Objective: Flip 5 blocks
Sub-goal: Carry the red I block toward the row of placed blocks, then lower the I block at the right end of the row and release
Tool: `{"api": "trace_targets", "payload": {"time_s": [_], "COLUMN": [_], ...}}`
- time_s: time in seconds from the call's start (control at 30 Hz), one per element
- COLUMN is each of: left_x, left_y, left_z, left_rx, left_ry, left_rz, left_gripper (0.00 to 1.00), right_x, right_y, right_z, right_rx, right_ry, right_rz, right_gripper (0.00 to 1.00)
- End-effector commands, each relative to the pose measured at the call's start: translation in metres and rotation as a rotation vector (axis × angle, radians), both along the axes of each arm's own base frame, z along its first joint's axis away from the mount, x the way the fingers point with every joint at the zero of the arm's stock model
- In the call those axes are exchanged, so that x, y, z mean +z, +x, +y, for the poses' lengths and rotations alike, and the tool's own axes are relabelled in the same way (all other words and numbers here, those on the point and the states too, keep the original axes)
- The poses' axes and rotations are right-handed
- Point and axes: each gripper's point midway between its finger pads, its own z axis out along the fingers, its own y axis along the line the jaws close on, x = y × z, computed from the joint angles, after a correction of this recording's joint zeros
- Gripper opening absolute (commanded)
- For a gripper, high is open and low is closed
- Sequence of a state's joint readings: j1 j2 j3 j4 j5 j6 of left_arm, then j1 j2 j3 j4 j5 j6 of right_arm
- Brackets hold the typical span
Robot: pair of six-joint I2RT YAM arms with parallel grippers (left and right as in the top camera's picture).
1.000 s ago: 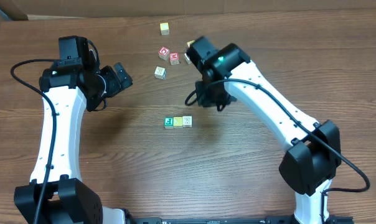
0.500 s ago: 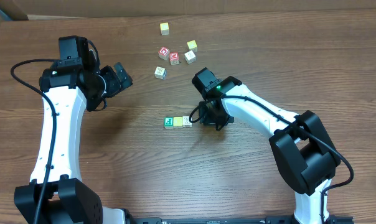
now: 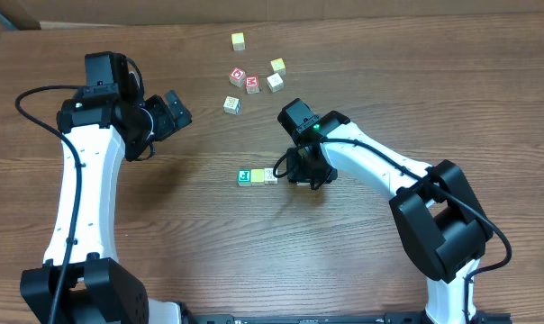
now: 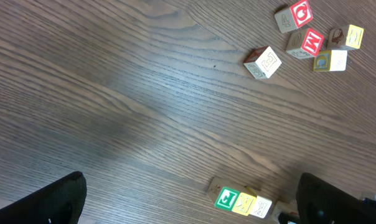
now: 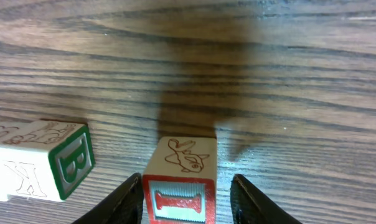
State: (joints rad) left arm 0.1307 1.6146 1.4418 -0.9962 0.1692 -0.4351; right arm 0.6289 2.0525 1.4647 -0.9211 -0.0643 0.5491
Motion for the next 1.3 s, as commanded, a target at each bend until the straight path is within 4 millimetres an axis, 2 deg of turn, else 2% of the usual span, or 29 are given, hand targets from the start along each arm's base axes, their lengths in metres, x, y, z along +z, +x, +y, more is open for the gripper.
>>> {"api": "trace_targets", "payload": {"time_s": [0.0, 0.1, 0.23, 0.33, 0.37, 0.43, 0.57, 0.6, 0.63, 0.7, 0.77, 0.83, 1.03, 1.27], "left_x": [0.002, 0.002, 0.002, 0.002, 0.002, 0.002, 0.002, 0.002, 0.002, 0.002, 0.002, 0.002, 0.002, 0.002], "left_y": [0.002, 0.002, 0.002, 0.002, 0.002, 0.002, 0.002, 0.002, 0.002, 0.002, 0.002, 0.002, 0.002, 0.002], "left_z": [-0.003, -0.003, -0.003, -0.003, -0.003, -0.003, -0.003, -0.003, -0.003, -0.003, -0.003, -0.003, -0.003, -0.003], "left_rx": [-0.019, -0.02, -0.02, -0.02, -0.019, -0.019, -0.019, -0.02, -0.019, -0.019, -0.019, -0.019, -0.019, -0.019], "left_ry": [0.003, 0.002, 0.002, 0.002, 0.002, 0.002, 0.002, 0.002, 0.002, 0.002, 0.002, 0.002, 0.002, 0.002], "left_rz": [-0.009, -0.008, -0.009, -0.008, -0.008, -0.008, -0.008, -0.008, -0.008, -0.008, -0.008, -0.008, -0.008, -0.008], "left_gripper": [1.0, 1.0, 1.0, 1.0, 1.0, 1.0, 1.0, 1.0, 1.0, 1.0, 1.0, 1.0, 1.0, 1.0], "right_x": [0.004, 0.02, 0.052, 0.067, 0.069, 0.069, 0.063, 0.061, 0.059, 0.054, 0.047, 0.039, 0.014, 0.007], "right_y": [0.002, 0.01, 0.016, 0.018, 0.018, 0.016, 0.014, 0.013, 0.012, 0.01, 0.006, 0.003, -0.008, -0.008], "right_z": [0.0, 0.002, 0.015, 0.011, 0.008, -0.002, -0.023, -0.027, -0.031, -0.037, -0.039, -0.041, -0.035, -0.011], "right_rx": [-0.004, -0.004, 0.058, 0.042, 0.034, 0.016, -0.027, -0.036, -0.044, -0.055, -0.061, -0.079, -0.152, -0.109], "right_ry": [0.01, 0.045, 0.163, 0.185, 0.182, 0.168, 0.127, 0.121, 0.115, 0.102, 0.095, 0.091, 0.09, 0.126], "right_rz": [-0.004, -0.013, -0.011, -0.005, -0.001, 0.019, 0.059, 0.07, 0.08, 0.095, 0.107, 0.119, 0.138, 0.084], "right_gripper": [0.47, 0.47, 0.48, 0.53, 0.6, 1.0, 1.0, 0.98, 0.85, 0.47, 0.25, 0.1, 0.07, 0.07]}}
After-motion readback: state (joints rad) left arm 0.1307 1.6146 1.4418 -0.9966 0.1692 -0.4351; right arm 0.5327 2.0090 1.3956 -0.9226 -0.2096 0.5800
